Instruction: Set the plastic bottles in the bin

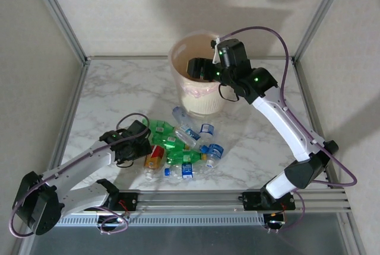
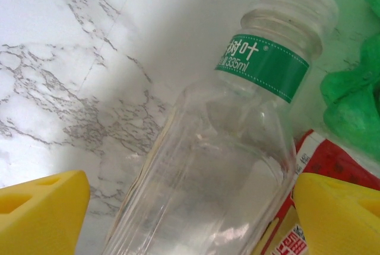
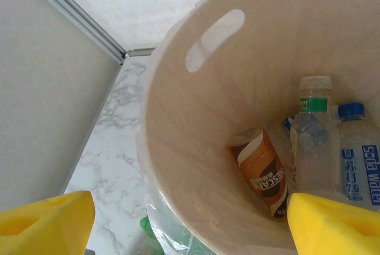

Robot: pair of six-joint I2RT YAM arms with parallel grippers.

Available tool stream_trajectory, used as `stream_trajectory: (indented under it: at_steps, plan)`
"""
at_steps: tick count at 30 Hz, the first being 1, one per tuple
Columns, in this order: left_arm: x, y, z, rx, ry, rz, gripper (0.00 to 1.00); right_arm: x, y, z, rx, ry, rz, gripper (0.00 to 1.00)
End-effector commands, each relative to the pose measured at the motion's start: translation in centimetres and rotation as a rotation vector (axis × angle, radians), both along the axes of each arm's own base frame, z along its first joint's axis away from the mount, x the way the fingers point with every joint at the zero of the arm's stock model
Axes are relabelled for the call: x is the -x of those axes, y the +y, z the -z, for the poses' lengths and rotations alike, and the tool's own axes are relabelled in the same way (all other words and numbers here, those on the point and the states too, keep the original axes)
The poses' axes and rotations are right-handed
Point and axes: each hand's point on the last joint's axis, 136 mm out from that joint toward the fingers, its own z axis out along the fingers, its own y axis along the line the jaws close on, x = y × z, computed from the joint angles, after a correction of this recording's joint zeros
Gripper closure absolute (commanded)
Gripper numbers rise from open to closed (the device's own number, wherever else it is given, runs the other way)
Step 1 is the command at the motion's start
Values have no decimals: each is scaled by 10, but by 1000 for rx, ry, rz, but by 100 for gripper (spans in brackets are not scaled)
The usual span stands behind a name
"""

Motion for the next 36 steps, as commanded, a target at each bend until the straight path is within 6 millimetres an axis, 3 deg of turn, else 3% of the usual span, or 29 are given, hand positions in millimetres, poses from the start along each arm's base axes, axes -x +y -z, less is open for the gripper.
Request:
stream_trajectory:
  at_steps: [1, 6, 14, 21, 31, 36]
  plan:
    - [-8, -1, 8, -19, -21, -14, 12, 6, -4, -17, -39, -39, 5, 15]
    - [-13, -3, 18, -34, -6, -17, 13, 8, -6, -15, -37, -33, 8, 15]
    - [-15, 19, 29, -54, 12, -115, 20, 10, -11, -14, -31, -33, 21, 14]
    - [-18, 24, 40, -41, 42, -144, 19, 11, -12, -12, -29, -29, 24, 14]
    - [-21, 27, 45, -42, 46, -153, 36, 17, -17, -10, -41, -23, 35, 14]
    - [-24, 27, 36, -41, 31, -153, 44, 20, -19, -13, -49, -25, 35, 14]
